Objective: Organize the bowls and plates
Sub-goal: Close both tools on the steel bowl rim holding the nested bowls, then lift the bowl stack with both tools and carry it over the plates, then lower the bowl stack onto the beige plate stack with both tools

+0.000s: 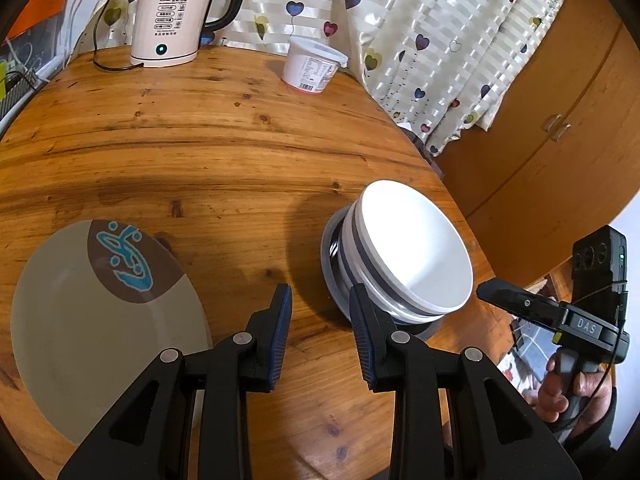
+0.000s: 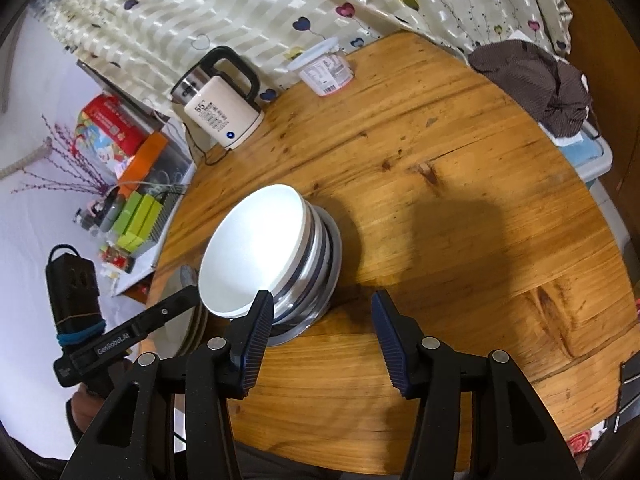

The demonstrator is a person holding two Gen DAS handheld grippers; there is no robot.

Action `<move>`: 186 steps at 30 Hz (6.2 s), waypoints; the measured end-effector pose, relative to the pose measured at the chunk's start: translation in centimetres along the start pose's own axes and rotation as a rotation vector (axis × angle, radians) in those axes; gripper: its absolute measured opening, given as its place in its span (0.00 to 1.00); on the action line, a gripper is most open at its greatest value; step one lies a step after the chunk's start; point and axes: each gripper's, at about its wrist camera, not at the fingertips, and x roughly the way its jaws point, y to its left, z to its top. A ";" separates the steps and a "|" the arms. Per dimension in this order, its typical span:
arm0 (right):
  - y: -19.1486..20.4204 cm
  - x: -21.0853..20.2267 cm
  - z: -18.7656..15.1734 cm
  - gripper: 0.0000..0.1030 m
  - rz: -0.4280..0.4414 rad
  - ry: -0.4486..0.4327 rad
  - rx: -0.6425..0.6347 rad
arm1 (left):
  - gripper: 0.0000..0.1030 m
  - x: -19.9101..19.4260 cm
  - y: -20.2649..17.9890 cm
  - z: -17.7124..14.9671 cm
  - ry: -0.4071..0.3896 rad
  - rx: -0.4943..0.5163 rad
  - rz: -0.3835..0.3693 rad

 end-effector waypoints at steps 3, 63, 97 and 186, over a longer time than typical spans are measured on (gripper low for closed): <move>0.0 0.2 0.1 0.45 0.009 0.004 0.002 | 0.30 0.2 0.1 0.2 0.006 -0.005 -0.016; -4.9 3.8 1.3 0.08 0.282 0.125 0.168 | 0.07 5.1 3.9 1.5 0.184 -0.171 -0.364; -3.6 3.6 2.3 0.08 0.279 0.113 0.127 | 0.07 3.4 3.7 1.2 0.122 -0.136 -0.340; 15.2 15.0 0.3 0.10 0.334 0.389 -0.151 | 0.07 -10.5 18.5 -6.1 -0.106 -0.398 -0.147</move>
